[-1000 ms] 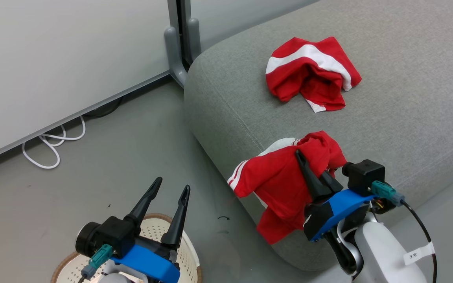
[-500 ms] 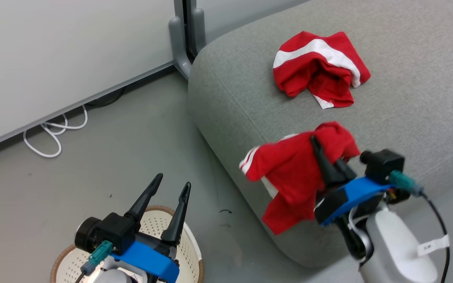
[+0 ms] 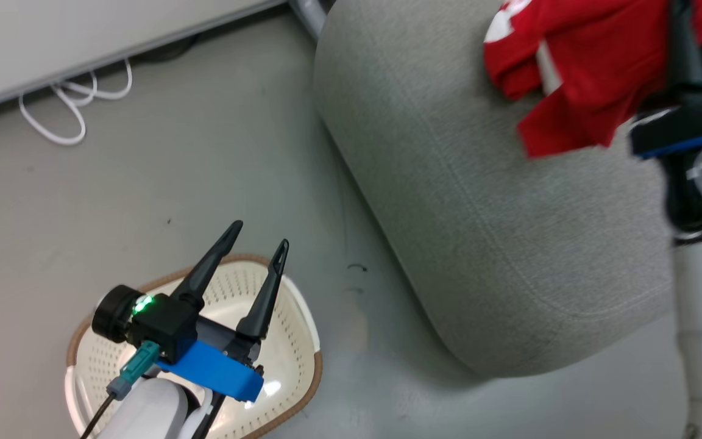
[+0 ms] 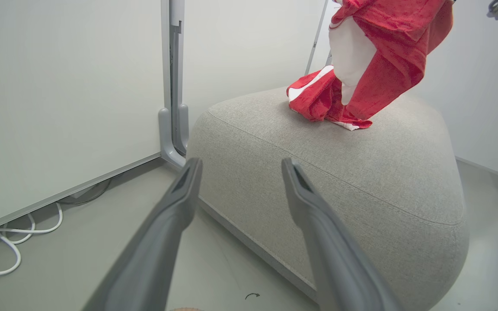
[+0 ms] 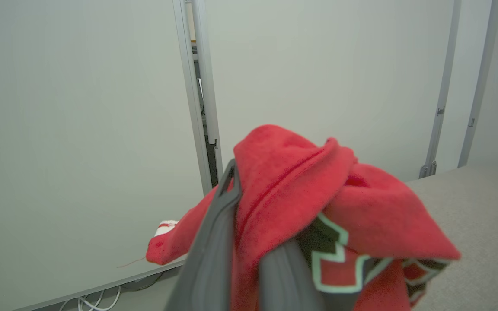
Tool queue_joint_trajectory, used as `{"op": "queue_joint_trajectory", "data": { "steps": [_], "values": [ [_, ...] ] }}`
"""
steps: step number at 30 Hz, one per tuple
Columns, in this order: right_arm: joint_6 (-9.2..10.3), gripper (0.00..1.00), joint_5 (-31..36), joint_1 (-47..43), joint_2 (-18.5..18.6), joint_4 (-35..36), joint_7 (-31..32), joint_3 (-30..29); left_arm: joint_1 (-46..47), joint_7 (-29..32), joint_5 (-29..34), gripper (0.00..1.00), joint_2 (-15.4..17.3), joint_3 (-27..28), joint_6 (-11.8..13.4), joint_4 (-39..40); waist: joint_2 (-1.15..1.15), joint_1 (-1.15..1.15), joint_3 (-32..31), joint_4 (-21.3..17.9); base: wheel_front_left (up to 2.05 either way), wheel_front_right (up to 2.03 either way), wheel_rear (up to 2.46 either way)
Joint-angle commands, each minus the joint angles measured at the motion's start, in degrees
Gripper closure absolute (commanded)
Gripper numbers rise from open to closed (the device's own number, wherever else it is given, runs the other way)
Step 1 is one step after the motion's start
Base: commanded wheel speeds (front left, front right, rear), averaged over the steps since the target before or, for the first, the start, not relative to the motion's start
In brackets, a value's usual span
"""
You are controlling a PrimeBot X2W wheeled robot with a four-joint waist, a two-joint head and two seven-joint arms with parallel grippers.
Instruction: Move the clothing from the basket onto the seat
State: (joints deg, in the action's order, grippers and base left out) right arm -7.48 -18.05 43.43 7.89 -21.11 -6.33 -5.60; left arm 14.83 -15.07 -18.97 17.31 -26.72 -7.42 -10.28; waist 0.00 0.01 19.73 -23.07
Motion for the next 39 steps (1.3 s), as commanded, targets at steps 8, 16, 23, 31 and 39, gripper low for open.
{"op": "queue_joint_trajectory", "data": {
  "steps": [8, 16, 23, 31, 39],
  "values": [
    [-0.03, 1.00, -1.62, 11.88, 7.62, -1.07, 2.48, -11.18, 4.44, -0.02, 1.57, 0.00, 2.87, -0.64, -0.03, 3.13, 0.00, -0.01, 11.91, 4.10, 0.00, 0.00, 0.00],
    [-0.03, 1.00, 0.43, 18.61, 12.84, -5.08, 0.89, -17.82, 7.20, 0.68, 2.44, 0.00, 4.42, -0.90, 0.07, 5.75, 0.00, -0.01, 16.94, 5.18, 0.00, 0.00, 0.00],
    [-0.03, 1.00, 3.27, 17.72, 12.57, -15.14, 0.12, -22.76, 8.94, 1.56, 3.22, 0.00, 5.31, -1.64, 0.15, 8.62, 0.00, -0.01, 19.04, 6.67, 0.00, 0.00, 0.00],
    [-0.03, 0.56, 8.05, 15.50, 11.45, -26.68, 0.22, -25.01, 8.32, 1.65, 2.79, 0.00, 5.82, -1.65, 0.75, 9.34, 0.00, -0.01, 19.20, 7.61, 0.00, 0.00, 0.00],
    [-0.03, 0.00, 11.21, 17.32, 11.66, -32.75, -1.09, -25.43, 8.46, 1.43, 2.49, 0.00, 5.53, -2.16, 1.05, 8.14, 0.00, -0.01, 17.47, 7.79, 0.00, 0.00, 0.00]
  ]
}}
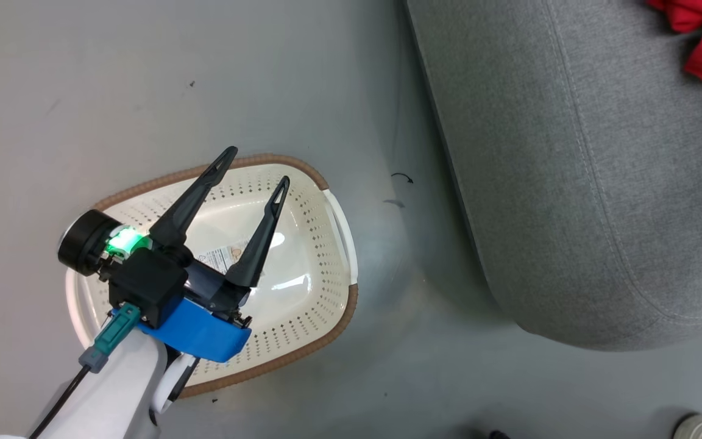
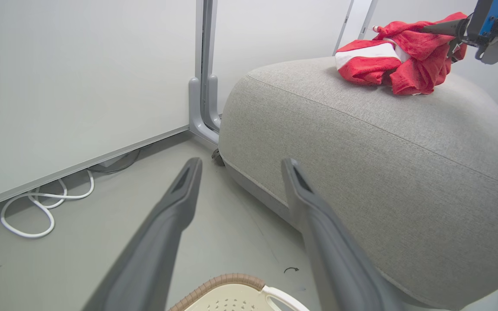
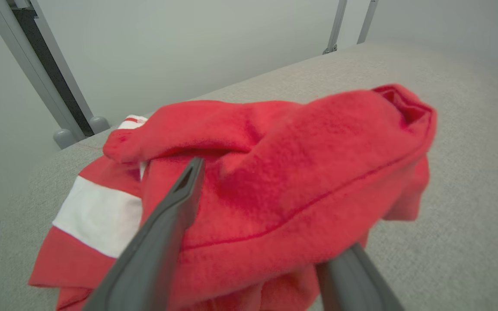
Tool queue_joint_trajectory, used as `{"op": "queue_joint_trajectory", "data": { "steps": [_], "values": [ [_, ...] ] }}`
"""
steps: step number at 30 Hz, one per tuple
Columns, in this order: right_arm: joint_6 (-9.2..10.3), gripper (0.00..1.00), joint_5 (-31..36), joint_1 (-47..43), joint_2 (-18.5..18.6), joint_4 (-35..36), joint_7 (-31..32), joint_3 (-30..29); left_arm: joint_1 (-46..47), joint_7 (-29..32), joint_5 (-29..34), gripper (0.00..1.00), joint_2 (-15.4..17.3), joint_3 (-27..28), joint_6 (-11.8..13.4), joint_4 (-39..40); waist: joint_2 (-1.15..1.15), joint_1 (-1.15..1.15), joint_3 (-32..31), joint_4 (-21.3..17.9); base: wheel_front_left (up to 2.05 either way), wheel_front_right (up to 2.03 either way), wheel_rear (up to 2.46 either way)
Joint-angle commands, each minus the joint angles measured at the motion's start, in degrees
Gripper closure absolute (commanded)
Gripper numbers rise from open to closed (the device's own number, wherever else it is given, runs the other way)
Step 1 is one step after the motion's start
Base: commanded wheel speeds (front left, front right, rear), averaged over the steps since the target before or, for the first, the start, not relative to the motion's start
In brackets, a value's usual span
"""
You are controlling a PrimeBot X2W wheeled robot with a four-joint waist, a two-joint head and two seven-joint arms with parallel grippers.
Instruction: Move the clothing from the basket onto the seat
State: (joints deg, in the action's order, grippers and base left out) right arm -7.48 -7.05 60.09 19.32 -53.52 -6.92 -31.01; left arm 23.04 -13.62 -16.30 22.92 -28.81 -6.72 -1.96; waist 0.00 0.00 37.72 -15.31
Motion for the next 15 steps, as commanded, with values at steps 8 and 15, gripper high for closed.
{"op": "queue_joint_trajectory", "data": {
  "steps": [8, 15],
  "values": [
    [-0.03, 0.00, 2.50, -1.58, 1.66, -3.64, -1.42, 0.57, -0.38, -0.97, -1.08, 0.00, -1.93, -0.62, 0.39, -2.76, 0.00, 0.00, -4.99, 0.80, 0.00, 0.00, 0.00],
    [-0.03, 0.00, 4.66, -5.42, 2.00, -4.75, -2.42, 2.18, -2.10, -1.57, -2.27, 0.00, -4.72, 0.14, 0.50, -5.88, 0.00, 0.00, -11.34, 1.72, 0.00, 0.00, 0.00]
  ]
}}
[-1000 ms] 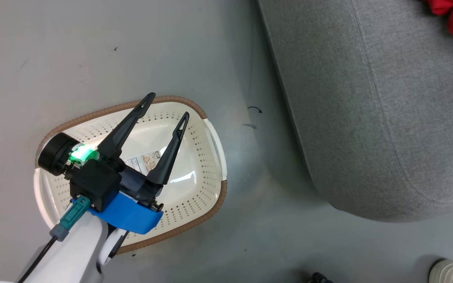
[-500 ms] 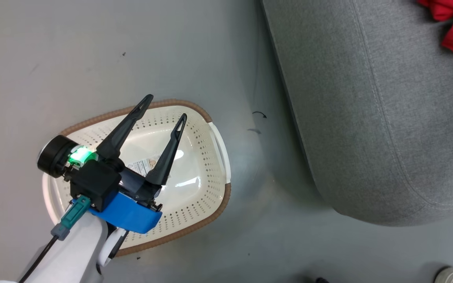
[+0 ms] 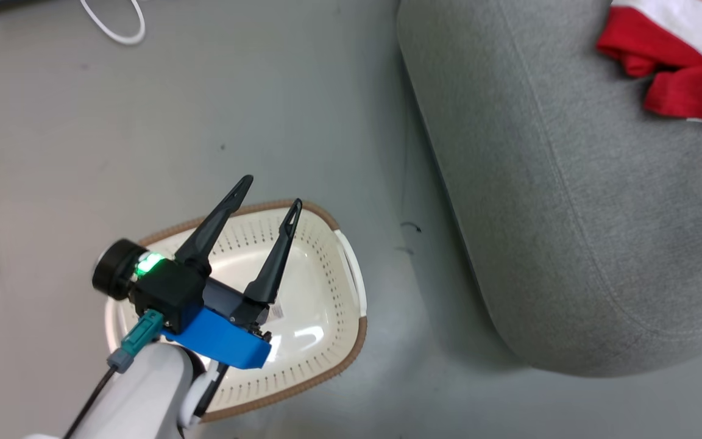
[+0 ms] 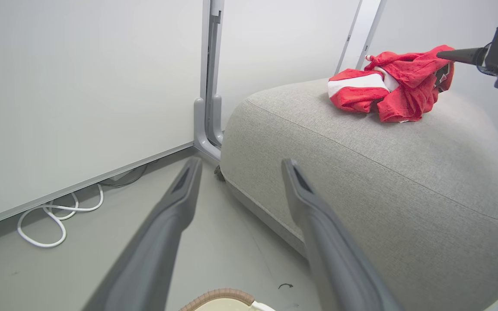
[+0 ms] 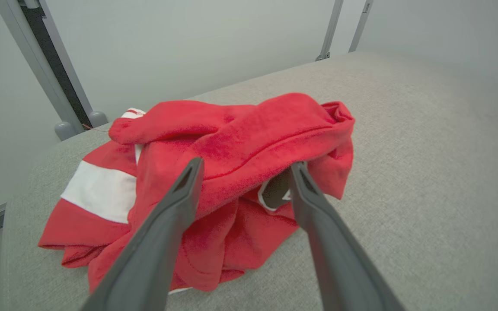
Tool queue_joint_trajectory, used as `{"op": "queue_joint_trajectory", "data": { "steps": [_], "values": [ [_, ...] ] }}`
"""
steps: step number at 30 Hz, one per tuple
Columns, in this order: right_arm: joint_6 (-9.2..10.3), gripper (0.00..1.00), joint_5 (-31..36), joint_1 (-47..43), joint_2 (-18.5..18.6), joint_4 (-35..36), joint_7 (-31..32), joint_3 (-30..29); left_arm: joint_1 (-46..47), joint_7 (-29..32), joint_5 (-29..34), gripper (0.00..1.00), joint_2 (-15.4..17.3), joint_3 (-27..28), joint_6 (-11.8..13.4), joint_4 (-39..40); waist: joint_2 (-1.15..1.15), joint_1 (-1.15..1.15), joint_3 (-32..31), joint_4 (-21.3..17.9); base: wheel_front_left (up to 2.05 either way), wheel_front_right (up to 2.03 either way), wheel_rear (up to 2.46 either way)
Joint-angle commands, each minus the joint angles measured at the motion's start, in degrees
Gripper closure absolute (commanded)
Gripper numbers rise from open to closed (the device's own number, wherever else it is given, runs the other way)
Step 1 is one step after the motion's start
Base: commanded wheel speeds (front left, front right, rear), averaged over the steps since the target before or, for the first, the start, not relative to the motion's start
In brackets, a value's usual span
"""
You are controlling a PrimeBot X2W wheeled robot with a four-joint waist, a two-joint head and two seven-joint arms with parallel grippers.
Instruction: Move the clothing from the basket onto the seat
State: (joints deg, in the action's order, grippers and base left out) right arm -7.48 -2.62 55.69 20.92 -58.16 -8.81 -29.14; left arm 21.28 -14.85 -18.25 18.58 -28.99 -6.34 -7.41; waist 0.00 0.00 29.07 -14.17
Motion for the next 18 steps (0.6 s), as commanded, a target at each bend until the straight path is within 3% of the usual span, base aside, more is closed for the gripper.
{"op": "queue_joint_trajectory", "data": {
  "steps": [1, 5, 9, 18],
  "values": [
    [-0.03, 0.00, 0.46, -2.08, 0.17, -0.29, -0.92, 0.63, -1.14, -0.38, -0.57, 0.00, -0.96, 0.53, 0.15, -1.04, 0.00, 0.00, -4.34, 0.77, 0.00, 0.00, 0.00],
    [-0.02, 0.00, 2.67, -6.48, 0.62, 0.82, -1.69, 4.65, -4.34, -0.40, -1.16, 0.00, -3.36, 3.43, 0.23, -1.67, 0.00, 0.00, -9.72, 1.49, 0.00, 0.00, 0.00],
    [-0.02, 0.00, 2.57, -11.41, -1.41, 3.97, -3.21, 9.30, -8.35, -0.40, -1.22, 0.00, -5.44, 6.87, -0.05, -2.62, 0.00, 0.00, -15.15, 2.41, 0.00, 0.00, 0.00],
    [-0.02, 0.00, -1.14, -24.49, -5.29, 17.43, -4.52, 18.88, -14.60, -0.40, -0.41, 0.00, -8.87, 12.70, -0.58, -4.54, 0.00, 0.00, -22.55, 5.50, 0.00, 0.00, 0.00]
  ]
}}
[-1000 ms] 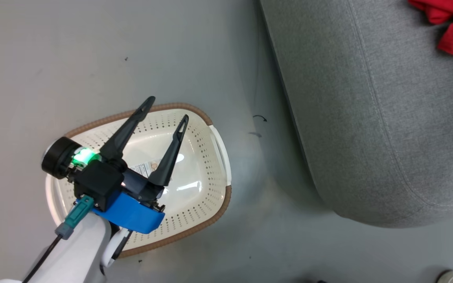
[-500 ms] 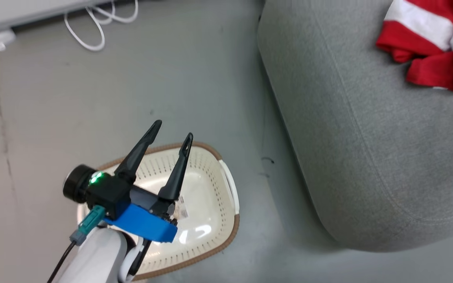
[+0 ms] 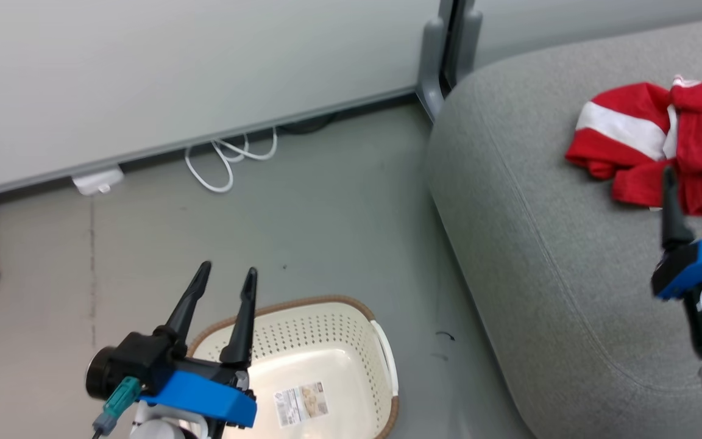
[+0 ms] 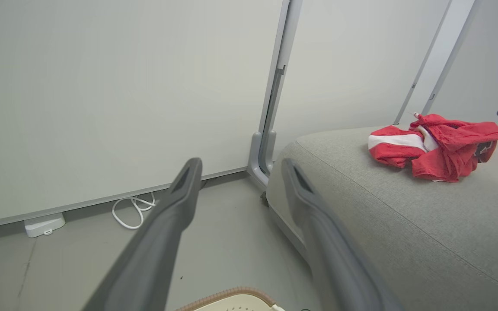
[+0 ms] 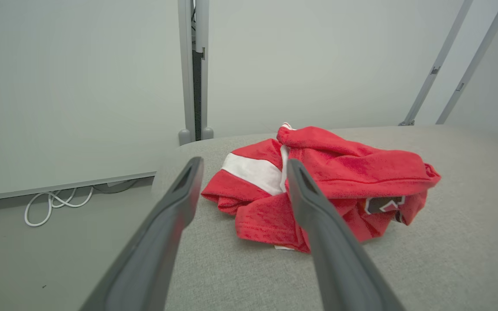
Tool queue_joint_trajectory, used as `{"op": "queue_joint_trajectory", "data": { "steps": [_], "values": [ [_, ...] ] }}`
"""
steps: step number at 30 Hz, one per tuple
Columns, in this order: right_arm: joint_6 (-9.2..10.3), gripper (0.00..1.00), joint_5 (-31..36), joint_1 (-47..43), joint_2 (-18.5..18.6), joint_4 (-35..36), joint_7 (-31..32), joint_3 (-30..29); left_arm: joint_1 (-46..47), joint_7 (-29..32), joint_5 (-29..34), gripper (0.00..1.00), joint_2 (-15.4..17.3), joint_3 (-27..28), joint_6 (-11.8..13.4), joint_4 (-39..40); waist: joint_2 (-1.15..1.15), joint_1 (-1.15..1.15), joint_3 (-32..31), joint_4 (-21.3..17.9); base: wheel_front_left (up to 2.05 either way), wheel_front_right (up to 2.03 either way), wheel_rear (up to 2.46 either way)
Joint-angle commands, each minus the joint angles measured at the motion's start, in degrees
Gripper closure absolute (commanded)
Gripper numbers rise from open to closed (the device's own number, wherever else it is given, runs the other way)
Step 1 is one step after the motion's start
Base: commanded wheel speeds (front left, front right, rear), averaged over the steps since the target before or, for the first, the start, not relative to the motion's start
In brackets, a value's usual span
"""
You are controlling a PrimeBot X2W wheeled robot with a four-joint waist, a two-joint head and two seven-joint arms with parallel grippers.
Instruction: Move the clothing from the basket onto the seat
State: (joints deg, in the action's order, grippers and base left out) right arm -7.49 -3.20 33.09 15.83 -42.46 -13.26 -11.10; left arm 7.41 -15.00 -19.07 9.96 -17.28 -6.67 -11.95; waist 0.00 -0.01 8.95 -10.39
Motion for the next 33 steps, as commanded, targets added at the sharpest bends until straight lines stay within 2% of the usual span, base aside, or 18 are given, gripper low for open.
{"op": "queue_joint_trajectory", "data": {
  "steps": [1, 9, 19, 27, 33],
  "values": [
    [-0.01, 0.00, -0.57, -3.45, -0.51, 3.43, 0.47, 1.79, -1.34, -0.25, 0.56, 0.00, -0.59, 1.59, -0.31, -0.02, 0.00, 0.01, -2.83, 1.98, 0.00, 0.00, 0.00],
    [-0.01, 0.00, -1.95, -14.97, -5.21, 17.39, 3.83, 6.71, -5.10, -0.22, 2.04, 0.00, -2.55, 6.76, -0.53, -0.78, 0.00, 0.01, -6.12, 5.29, 0.00, 0.00, 0.00],
    [-0.02, 0.00, -2.68, -26.74, -10.67, 30.32, 6.55, 6.67, -7.70, -0.21, 3.13, 0.00, -4.30, 10.78, -0.81, -2.49, 0.00, 0.01, -8.85, 9.77, 0.00, 0.00, 0.00],
    [-0.01, 0.00, -2.45, -30.49, -12.18, 33.77, 7.10, 8.58, -8.07, -0.21, 3.19, 0.00, -4.87, 12.55, -0.88, -4.12, 0.00, 0.01, -9.27, 10.89, 0.00, 0.00, 0.00],
    [-0.02, 0.00, -2.75, -31.86, -12.74, 34.13, 6.63, 8.66, -7.25, -0.21, 2.89, 0.00, -4.07, 12.02, -0.77, -5.23, 0.00, 0.01, -9.61, 11.43, 0.00, 0.00, 0.00]
  ]
}}
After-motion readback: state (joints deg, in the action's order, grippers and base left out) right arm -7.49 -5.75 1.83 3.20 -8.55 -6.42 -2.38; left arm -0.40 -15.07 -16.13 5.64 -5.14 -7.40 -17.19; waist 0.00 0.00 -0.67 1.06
